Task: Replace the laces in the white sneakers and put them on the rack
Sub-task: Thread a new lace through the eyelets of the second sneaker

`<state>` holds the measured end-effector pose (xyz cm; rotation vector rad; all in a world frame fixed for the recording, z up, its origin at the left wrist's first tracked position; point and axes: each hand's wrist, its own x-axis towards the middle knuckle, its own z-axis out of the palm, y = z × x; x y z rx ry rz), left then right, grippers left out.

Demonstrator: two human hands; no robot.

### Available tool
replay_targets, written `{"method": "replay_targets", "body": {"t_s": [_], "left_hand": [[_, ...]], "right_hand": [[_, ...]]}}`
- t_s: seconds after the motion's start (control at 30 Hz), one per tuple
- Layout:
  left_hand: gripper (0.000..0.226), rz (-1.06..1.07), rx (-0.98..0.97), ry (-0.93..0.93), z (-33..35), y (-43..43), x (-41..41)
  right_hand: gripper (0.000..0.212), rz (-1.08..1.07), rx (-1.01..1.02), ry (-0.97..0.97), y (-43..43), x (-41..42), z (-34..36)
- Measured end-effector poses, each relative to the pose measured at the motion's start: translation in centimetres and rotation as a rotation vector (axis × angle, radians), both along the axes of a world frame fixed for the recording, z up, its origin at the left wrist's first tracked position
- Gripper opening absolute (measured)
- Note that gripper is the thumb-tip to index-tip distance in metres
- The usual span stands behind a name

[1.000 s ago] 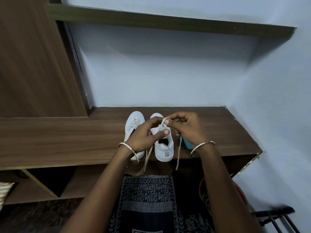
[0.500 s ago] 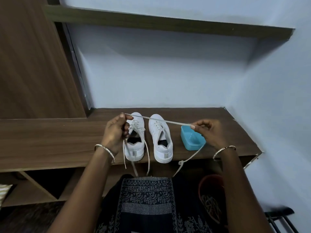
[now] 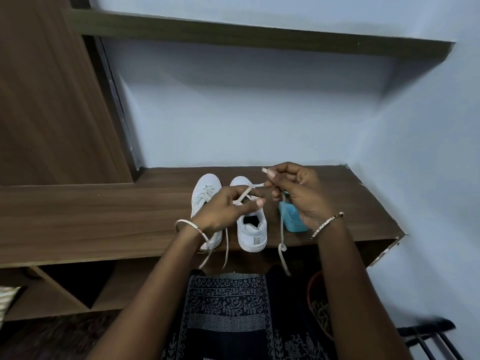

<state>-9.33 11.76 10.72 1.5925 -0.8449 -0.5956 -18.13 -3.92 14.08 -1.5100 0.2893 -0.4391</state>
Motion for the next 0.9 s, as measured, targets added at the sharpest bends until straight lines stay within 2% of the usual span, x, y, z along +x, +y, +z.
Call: {"method": "replay_targets", "body": {"t_s": [0.07,0.13,0.3,0.43,0.5,0.6,0.67,0.9], "left_hand": [[0.042,-0.025,0.010,-0.031,-0.9,-0.9,-0.4],[0.050,-0.008,-0.015,-0.028,-1.6,-1.4,-0.4],[0.018,0.043,-0.062,0.032,-1.6,-1.2,0.0],[0.023,-0.003,-0.050,0.024,-1.6,-1.1,0.2],[0.028,0.019,-0.123,0.103,-0.9,-1.4,-0.1],[0.032,0.019,-0.206,0.362,0.4,-1.0,0.3],[0.030,0.017,-0.192,0.384,0.9,-0.8,0.5],[0.028,0.459,-0.308,0.435,1.6,0.1,2.4]], "right_hand": [[0.012,0.061,-0.003,0.003,0.8,0.4,0.2],[0.014,0.098,-0.014,0.007,1.2,0.6,0.1],[0.013,0.061,0.017,-0.035,0.2,0.3,-0.5],[0.015,0.089,0.016,-0.043,0.0,0.1,-1.0],[0.011,0.125,0.002,-0.031,0.4,0.2,-1.1],[0.009,0.091,-0.031,-0.002,0.3,0.1,-1.5],[0.008,0.082,-0.059,0.037,0.0,0.0,-1.9],[0.012,0.118,-0.133,0.169,-1.9,-1.2,-4.0]]}}
